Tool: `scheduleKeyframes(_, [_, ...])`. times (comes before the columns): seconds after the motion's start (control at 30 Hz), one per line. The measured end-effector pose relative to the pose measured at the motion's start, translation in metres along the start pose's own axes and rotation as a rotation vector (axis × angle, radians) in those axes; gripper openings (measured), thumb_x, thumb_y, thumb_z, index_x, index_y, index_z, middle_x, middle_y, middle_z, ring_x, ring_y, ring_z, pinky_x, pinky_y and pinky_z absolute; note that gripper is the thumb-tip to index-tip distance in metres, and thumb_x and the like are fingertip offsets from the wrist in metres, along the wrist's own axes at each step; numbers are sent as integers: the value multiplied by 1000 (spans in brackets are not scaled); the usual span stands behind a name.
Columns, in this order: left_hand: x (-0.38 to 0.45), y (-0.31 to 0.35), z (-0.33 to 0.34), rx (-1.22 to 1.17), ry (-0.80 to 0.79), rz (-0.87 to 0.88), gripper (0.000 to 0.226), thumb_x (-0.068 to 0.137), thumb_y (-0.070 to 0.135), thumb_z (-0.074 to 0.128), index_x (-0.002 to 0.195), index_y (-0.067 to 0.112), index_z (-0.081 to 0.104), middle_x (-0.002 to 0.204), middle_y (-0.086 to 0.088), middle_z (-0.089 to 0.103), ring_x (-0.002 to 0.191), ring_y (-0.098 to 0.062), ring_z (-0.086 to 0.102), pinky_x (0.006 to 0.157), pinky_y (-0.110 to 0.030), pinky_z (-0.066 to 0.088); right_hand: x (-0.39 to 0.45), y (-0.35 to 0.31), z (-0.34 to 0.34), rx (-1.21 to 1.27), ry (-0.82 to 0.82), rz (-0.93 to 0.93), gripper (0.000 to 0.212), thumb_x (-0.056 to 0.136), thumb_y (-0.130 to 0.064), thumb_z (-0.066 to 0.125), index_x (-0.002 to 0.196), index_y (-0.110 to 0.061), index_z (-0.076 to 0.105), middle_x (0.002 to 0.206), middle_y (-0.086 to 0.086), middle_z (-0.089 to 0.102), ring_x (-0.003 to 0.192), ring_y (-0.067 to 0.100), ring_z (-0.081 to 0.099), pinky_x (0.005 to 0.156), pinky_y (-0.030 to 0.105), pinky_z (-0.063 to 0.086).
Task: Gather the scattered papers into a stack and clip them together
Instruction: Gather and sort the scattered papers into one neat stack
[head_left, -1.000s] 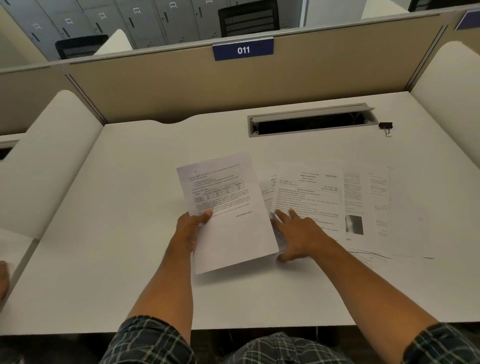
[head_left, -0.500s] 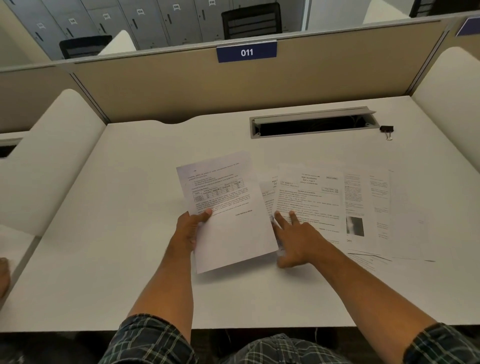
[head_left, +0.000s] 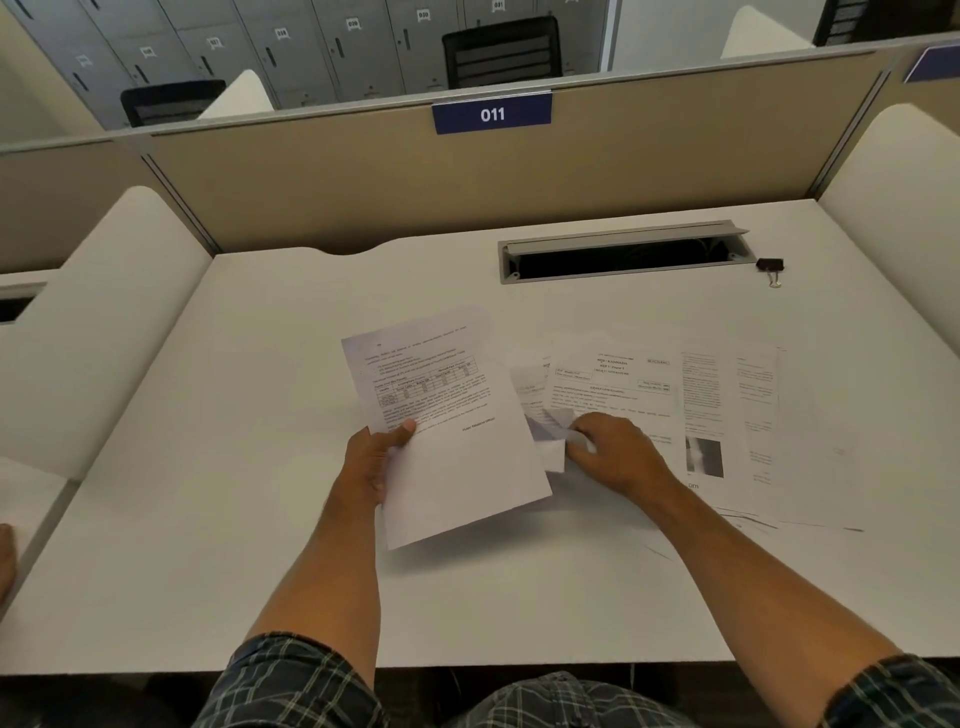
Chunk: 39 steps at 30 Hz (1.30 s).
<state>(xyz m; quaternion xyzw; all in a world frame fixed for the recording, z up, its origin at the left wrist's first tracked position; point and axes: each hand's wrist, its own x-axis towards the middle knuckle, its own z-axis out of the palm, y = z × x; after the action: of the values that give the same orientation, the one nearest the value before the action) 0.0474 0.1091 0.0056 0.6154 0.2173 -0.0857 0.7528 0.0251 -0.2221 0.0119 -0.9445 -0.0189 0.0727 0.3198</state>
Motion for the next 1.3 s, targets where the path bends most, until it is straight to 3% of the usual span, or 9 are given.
scheduleKeyframes(0.1, [0, 2, 0, -37, -15, 11, 30, 90, 9, 73, 120, 17, 70, 108, 0, 79, 96, -23, 76, 72, -35, 62, 1, 1, -2, 67, 66, 37, 20, 98, -28, 63, 91, -12, 73, 89, 4, 73, 75, 17, 62, 64, 27, 42])
scheduleKeyframes(0.27, [2, 3, -2, -62, -14, 12, 37, 90, 7, 73, 125, 15, 68, 115, -4, 78, 101, -24, 76, 83, -39, 60, 1, 3, -4, 155, 136, 81, 18, 95, -26, 67, 84, -12, 71, 83, 1, 71, 77, 18, 65, 74, 35, 54])
scheduleKeyframes(0.4, [3, 1, -3, -24, 2, -6, 32, 88, 7, 75, 118, 17, 71, 110, -2, 79, 96, -22, 76, 84, -40, 60, 1, -2, -16, 306, 234, 112, 12, 89, -26, 76, 88, -14, 75, 86, -7, 71, 82, 9, 64, 71, 21, 46])
scheduleKeyframes(0.53, [1, -3, -2, 47, -13, -28, 31, 85, 9, 78, 114, 15, 72, 106, -4, 79, 88, -22, 78, 69, -36, 63, 5, -9, -28, 369, 372, 141, 18, 86, -29, 79, 94, -13, 73, 94, -3, 69, 87, 13, 63, 72, 18, 46])
scheduleKeyframes(0.73, [3, -9, 9, 123, -42, -31, 33, 83, 11, 81, 115, 14, 73, 112, -8, 78, 96, -30, 77, 83, -45, 62, 3, -32, -51, 97, 438, 27, 21, 91, -37, 73, 98, -18, 79, 104, -2, 78, 94, 20, 71, 75, 26, 51])
scheduleKeyframes(0.87, [2, -7, 19, 158, -73, -19, 29, 85, 10, 79, 113, 15, 73, 105, -4, 79, 89, -24, 78, 73, -37, 64, 0, -54, -66, -164, 438, -57, 24, 96, -38, 65, 102, -19, 78, 97, 1, 78, 84, 23, 71, 68, 26, 46])
scheduleKeyframes(0.97, [5, -8, 22, 195, -102, -15, 37, 85, 11, 80, 121, 10, 72, 112, -7, 78, 98, -29, 77, 87, -45, 62, 0, -65, -69, -23, 458, -142, 19, 92, -35, 70, 94, -20, 80, 90, -3, 78, 78, 15, 67, 67, 25, 48])
scheduleKeyframes(1.17, [4, -10, 36, 180, -122, -12, 37, 85, 14, 81, 121, 11, 72, 111, -7, 78, 99, -29, 76, 86, -43, 62, -8, -85, -38, -37, 158, -342, 17, 89, -39, 73, 95, -24, 79, 96, -9, 75, 82, 13, 67, 69, 29, 53])
scheduleKeyframes(1.3, [3, -11, 47, 196, -102, -45, 26, 84, 8, 77, 109, 7, 75, 105, -17, 77, 98, -35, 73, 91, -48, 59, -15, -96, -7, -122, -21, -453, 24, 94, -41, 68, 109, -26, 77, 112, -9, 75, 98, 14, 67, 77, 29, 52])
